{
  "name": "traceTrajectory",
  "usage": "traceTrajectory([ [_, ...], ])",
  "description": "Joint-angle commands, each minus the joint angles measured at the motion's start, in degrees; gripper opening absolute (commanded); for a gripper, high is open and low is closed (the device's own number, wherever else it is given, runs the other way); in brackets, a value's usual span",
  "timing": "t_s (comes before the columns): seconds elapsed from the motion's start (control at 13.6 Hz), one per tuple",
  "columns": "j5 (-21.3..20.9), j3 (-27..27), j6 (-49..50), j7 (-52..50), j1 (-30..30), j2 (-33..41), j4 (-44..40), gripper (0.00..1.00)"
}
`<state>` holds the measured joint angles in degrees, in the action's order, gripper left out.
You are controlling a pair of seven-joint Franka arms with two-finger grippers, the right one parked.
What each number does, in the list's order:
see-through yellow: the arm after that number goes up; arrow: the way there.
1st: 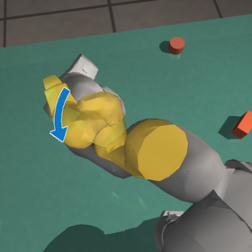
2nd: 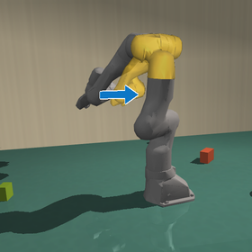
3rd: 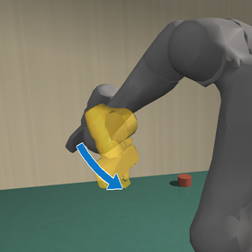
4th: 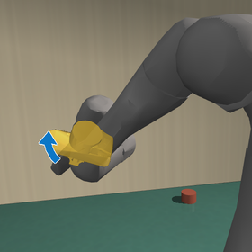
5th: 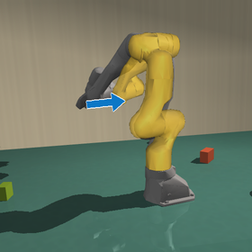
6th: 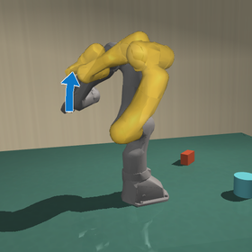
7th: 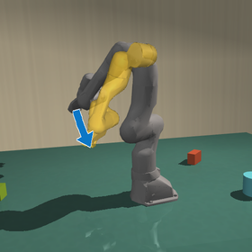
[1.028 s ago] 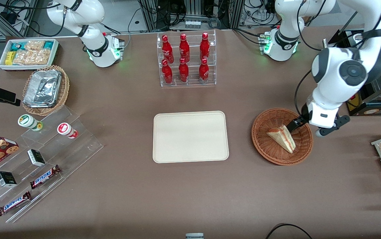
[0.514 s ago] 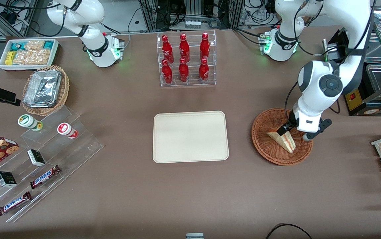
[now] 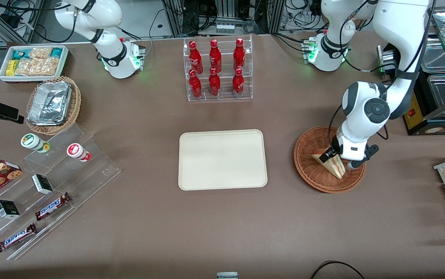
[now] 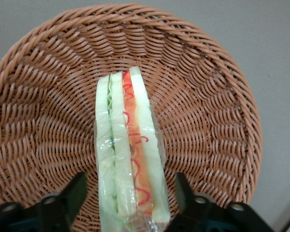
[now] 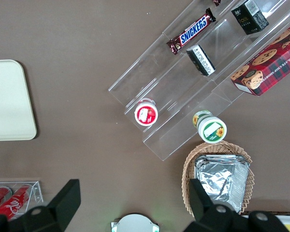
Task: Place sandwich from basket to tray
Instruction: 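Lower the left gripper and close it on the wrapped sandwich, then lift the sandwich and carry it over the cream tray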
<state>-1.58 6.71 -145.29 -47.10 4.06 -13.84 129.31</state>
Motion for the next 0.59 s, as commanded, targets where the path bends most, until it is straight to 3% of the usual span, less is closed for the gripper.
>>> traceTrajectory([
  [0.0, -1.0, -0.1, -1.0, -1.7, 0.2, 0.0, -0.4, 0.00],
  [0.15, -1.1, -0.1, 1.3, -1.2, 0.3, 2.8, -1.3, 0.00],
  [0.29, -1.7, 0.1, 10.2, -0.9, 0.8, 6.6, -4.6, 0.00],
  [0.51, -1.8, 0.8, 25.2, 0.1, 4.9, 8.3, -15.8, 0.00],
])
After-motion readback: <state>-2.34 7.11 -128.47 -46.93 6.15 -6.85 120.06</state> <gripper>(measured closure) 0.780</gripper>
